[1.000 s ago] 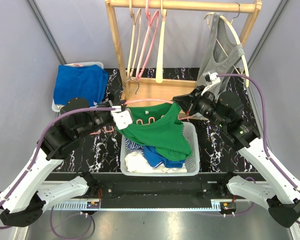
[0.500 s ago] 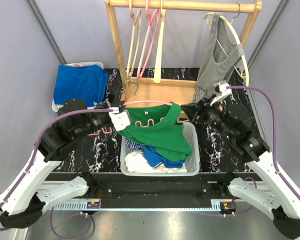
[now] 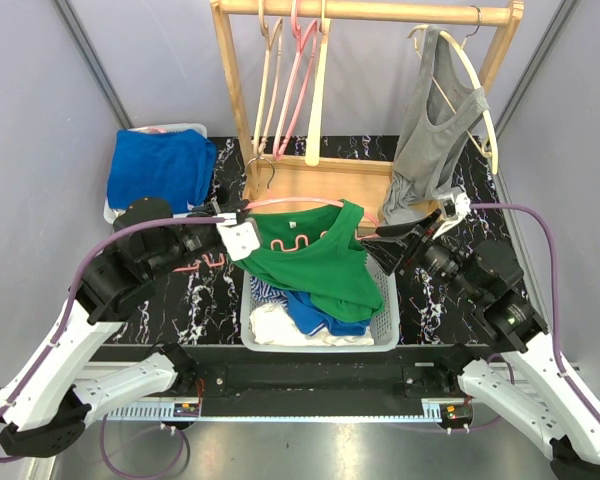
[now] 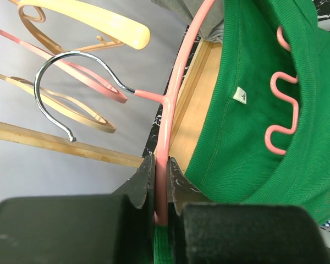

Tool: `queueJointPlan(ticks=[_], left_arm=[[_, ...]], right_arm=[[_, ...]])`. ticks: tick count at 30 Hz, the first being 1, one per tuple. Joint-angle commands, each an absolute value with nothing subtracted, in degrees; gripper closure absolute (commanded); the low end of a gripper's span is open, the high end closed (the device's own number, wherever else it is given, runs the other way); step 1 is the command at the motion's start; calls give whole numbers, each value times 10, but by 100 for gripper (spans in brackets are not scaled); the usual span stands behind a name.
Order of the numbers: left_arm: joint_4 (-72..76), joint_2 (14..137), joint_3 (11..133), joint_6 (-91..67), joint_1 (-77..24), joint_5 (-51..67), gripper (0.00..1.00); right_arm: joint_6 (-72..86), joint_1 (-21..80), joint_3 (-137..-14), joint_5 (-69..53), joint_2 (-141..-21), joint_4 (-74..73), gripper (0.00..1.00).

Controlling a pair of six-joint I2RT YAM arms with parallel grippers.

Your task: Remove the tank top from the hanger

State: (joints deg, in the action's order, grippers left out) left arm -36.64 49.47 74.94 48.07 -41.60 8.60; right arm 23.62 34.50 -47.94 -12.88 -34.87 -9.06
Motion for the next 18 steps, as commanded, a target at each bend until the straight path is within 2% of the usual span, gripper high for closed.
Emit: queueJointPlan(ticks=[1,18], left_arm=[[-305,483,766,475,-410,98,100],[-306,480,771,474,-408,99,100]], right_arm=[[265,348,-473,-165,-377,-22,34],[277,348,-466,-159,-443,91,41]])
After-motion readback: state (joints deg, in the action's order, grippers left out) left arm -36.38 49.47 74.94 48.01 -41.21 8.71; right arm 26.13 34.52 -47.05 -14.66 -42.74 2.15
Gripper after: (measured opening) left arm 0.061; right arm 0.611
